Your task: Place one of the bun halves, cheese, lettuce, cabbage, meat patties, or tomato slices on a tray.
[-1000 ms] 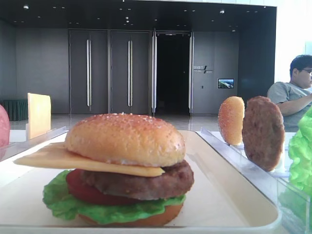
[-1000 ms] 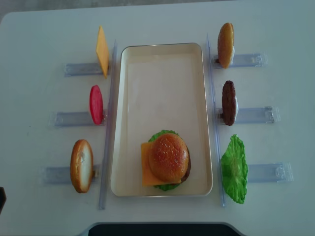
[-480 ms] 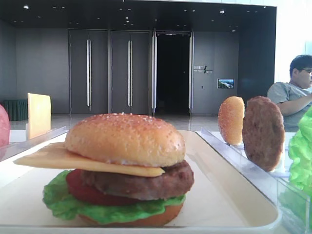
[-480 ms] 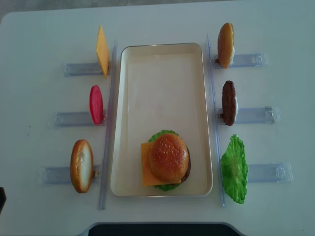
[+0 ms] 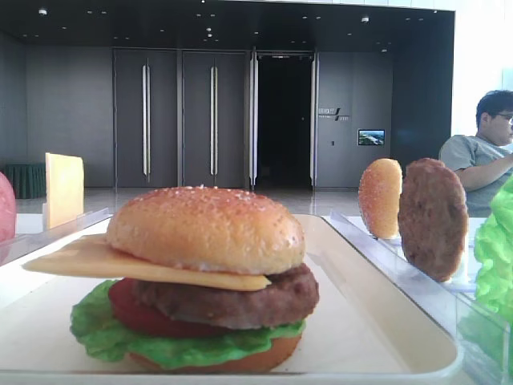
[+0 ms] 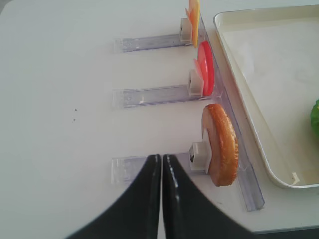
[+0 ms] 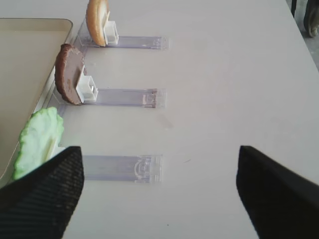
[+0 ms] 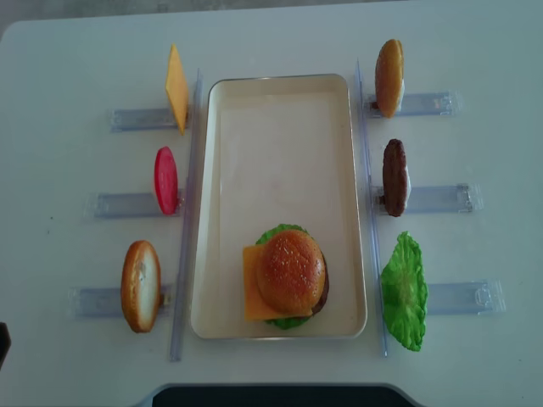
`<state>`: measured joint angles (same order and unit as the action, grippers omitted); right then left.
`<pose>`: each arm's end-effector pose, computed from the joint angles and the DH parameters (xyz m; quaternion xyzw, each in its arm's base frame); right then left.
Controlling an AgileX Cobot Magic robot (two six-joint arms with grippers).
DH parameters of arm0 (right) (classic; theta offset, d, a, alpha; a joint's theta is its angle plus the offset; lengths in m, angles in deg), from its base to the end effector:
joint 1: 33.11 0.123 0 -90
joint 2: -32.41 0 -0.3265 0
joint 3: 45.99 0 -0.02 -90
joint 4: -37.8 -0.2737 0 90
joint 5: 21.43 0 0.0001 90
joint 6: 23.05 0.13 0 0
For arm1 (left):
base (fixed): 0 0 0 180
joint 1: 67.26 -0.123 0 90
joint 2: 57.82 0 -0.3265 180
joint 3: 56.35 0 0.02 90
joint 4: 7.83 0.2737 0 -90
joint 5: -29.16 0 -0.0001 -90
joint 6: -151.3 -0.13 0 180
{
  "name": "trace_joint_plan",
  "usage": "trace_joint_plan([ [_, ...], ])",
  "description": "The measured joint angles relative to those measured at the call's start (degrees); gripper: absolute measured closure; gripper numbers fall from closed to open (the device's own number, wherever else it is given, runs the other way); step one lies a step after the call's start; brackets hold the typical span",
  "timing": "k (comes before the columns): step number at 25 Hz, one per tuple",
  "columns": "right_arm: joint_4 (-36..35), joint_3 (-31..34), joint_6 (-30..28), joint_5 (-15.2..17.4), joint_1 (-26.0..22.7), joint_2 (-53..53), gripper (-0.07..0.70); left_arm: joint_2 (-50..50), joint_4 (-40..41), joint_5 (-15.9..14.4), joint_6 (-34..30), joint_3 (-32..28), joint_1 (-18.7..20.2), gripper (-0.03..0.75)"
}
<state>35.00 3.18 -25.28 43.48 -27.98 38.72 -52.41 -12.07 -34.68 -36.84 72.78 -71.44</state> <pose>0.0011 0.0059 0.2647 -0.0577 0.8655 0.0369 0.4961 0.0043 -0.0083 0.2573 0.0324 0.8654 0.0168 0.4998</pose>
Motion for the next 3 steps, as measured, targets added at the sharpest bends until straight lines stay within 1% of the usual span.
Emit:
trace_joint_plan([
  [3, 0.0, 0.0, 0.0, 0.0, 0.0, 0.0, 0.041, 0.0, 0.0, 0.0, 0.0, 0.0, 0.0, 0.715],
])
